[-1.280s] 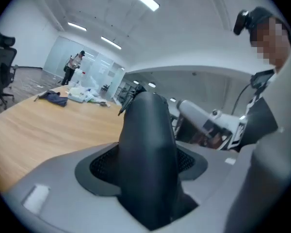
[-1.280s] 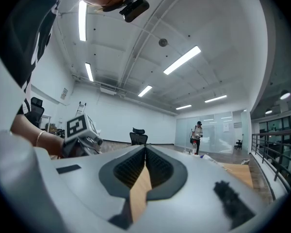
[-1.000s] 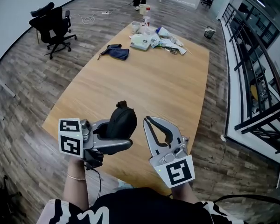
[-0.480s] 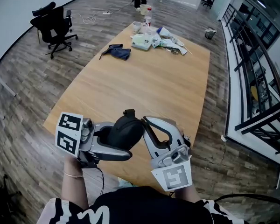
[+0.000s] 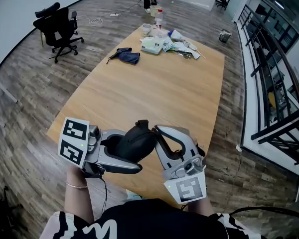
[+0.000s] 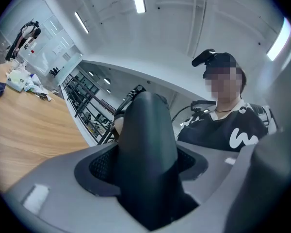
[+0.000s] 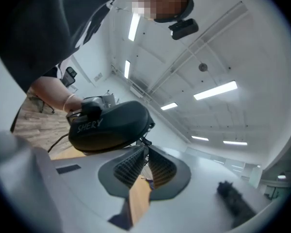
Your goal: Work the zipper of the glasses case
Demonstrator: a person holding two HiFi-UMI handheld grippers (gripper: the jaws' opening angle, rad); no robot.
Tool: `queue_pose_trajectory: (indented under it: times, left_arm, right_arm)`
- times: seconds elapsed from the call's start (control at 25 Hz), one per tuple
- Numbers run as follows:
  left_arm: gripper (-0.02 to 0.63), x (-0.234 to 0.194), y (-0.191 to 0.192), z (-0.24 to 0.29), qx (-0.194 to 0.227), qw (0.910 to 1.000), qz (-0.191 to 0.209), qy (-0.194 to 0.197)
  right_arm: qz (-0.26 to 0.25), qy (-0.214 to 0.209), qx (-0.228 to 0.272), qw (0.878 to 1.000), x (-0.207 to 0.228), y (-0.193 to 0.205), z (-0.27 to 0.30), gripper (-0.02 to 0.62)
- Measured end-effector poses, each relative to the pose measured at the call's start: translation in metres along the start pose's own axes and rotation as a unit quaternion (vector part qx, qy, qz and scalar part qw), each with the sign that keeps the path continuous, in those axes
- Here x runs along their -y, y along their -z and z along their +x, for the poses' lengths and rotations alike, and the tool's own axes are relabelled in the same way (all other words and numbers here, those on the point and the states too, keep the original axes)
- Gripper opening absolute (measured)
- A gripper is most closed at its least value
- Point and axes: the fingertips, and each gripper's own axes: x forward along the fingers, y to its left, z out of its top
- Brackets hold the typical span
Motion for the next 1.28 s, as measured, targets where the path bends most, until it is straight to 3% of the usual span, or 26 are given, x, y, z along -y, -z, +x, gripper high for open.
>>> queue_pose_trajectory:
  times: [0.2, 0.44, 0.6, 0.88, 0.96, 1.04, 1.16, 1.28]
  left_arm:
    - [0.324, 0.005, -0.005, 0.001, -0.019, 0.9997, 0.011, 0.002]
    - [0.324, -0.008, 0.008, -0.003, -0.06, 0.9962, 0.014, -0.062]
    - [0.324, -0.007, 0.015, 0.001, -0.068, 0.9965, 0.009, -0.048]
    - [0.327, -0.017, 0.017, -0.002, -0.081, 0.993, 0.018, -0.084]
    - [0.327, -0.036, 0.005, -0.004, -0.045, 0.9862, 0.05, -0.151]
    - [0.327, -0.06, -0.014, -0.003, 0.031, 0.9715, 0.068, -0.225]
    - [0.325, -0.067, -0.03, 0.004, 0.116, 0.9672, 0.046, -0.221]
    - [0.328, -0.066, -0.031, 0.007, 0.133, 0.9697, 0.036, -0.202]
  right_arm:
    - [-0.014, -0.014, 0.003, 1.0, -0.006, 0.001, -0.001, 0.012]
    - [-0.01, -0.007, 0.001, 1.0, 0.0, 0.004, -0.002, 0.012]
    - [-0.015, -0.004, -0.003, 1.0, 0.003, 0.006, -0.003, 0.011]
    - [-0.106, -0.005, -0.059, 0.993, 0.0, 0.018, -0.003, 0.009]
    - [-0.092, 0.016, -0.114, 0.989, 0.011, 0.027, 0.003, 0.009]
    - [-0.08, 0.046, -0.177, 0.98, 0.033, 0.036, 0.012, 0.006]
    - [-0.088, 0.056, -0.202, 0.974, 0.051, 0.036, 0.018, 0.006]
    - [-0.117, 0.057, -0.216, 0.968, 0.054, 0.034, 0.018, 0.005]
